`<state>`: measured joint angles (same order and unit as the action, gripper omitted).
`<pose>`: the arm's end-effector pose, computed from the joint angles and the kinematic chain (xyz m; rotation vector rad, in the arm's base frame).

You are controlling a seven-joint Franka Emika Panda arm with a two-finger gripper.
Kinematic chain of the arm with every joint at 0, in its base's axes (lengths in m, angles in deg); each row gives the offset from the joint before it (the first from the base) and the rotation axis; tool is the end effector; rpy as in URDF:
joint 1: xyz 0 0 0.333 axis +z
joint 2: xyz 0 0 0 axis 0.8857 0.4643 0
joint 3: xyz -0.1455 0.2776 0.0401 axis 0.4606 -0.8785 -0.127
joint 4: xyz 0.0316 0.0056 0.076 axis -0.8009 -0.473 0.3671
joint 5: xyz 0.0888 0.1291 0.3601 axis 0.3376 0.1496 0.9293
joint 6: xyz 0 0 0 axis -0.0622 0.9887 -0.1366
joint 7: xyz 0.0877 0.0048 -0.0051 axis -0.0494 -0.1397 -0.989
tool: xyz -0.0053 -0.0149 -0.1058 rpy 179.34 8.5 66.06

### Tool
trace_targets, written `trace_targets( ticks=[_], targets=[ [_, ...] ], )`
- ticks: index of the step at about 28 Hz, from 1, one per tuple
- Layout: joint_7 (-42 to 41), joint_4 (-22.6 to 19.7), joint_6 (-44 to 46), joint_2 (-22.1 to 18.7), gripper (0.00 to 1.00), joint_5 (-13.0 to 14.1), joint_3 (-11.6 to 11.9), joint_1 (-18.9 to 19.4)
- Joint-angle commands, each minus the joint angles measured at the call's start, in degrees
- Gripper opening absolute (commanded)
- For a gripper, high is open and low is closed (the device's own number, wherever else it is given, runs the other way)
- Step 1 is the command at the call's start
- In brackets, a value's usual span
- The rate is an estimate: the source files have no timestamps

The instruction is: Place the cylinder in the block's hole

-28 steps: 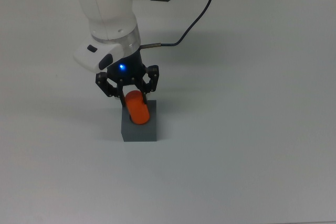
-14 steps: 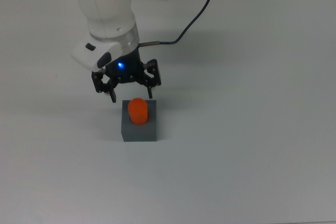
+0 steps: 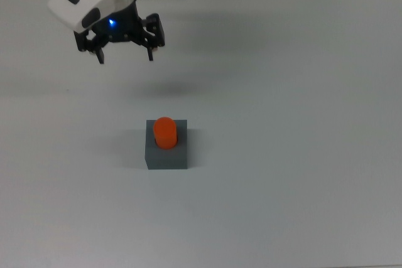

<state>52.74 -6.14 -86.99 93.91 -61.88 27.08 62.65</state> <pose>0.6245 -0.0501 0.5247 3.1194 0.1369 0.0515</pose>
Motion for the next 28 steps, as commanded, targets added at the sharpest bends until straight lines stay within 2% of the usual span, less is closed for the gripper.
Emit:
trace_targets(
  ticks=[1, 28],
  targets=[
    [0.3, -0.8, 2.1, -0.6, 1.00, -3.0, 0.3, 0.6],
    [0.2, -0.2, 3.6, 1.3, 1.00, -2.7, -0.2, 0.7]
  ],
)
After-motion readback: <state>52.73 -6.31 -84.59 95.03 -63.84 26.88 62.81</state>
